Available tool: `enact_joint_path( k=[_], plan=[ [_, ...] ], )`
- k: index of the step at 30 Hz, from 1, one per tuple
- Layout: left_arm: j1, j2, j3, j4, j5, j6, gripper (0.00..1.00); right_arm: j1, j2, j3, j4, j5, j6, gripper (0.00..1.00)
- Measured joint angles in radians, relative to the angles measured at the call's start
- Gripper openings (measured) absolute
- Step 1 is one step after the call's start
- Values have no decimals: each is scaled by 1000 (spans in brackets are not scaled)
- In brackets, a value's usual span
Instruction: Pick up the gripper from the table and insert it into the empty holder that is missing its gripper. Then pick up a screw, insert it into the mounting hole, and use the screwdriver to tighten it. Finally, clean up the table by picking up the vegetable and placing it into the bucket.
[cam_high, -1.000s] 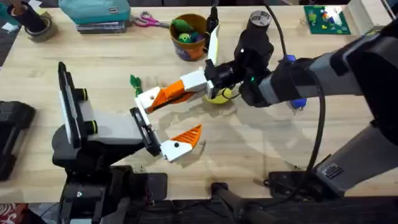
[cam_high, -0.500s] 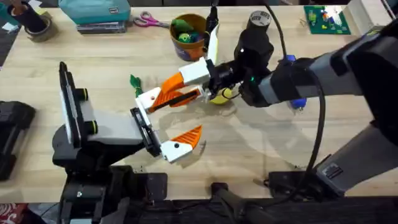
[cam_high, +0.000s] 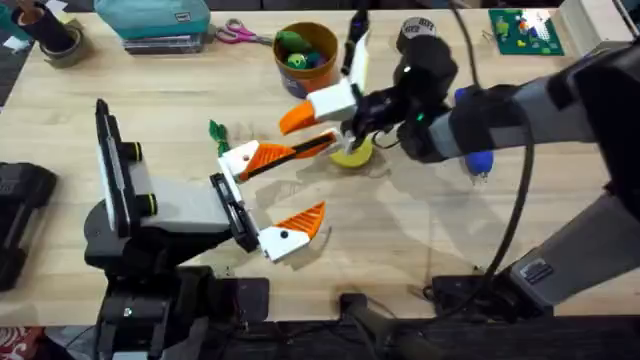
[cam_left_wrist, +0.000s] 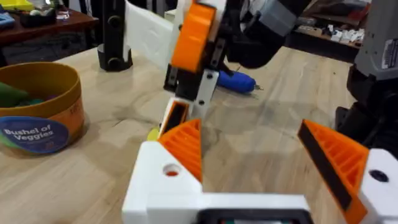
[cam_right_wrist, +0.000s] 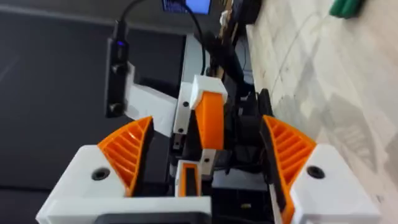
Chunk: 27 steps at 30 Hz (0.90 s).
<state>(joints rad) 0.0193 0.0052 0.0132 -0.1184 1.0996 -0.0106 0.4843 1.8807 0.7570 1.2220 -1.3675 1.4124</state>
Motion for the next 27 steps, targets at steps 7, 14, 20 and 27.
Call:
enact_joint_path(
  k=[7,14,20,27],
  plan=[
    [0,0,0,0,0,0,942,-167,-230,14,-632,-9,-280,996],
    [0,0,0,0,0,0,941,-267,-431,146,-1427,156,-743,997],
    [0,0,0,0,3,0,942,-285,-513,367,-1980,503,-1096,997],
    [0,0,0,0,3,0,942,-285,-526,576,-2259,857,-1290,997]
  ],
)
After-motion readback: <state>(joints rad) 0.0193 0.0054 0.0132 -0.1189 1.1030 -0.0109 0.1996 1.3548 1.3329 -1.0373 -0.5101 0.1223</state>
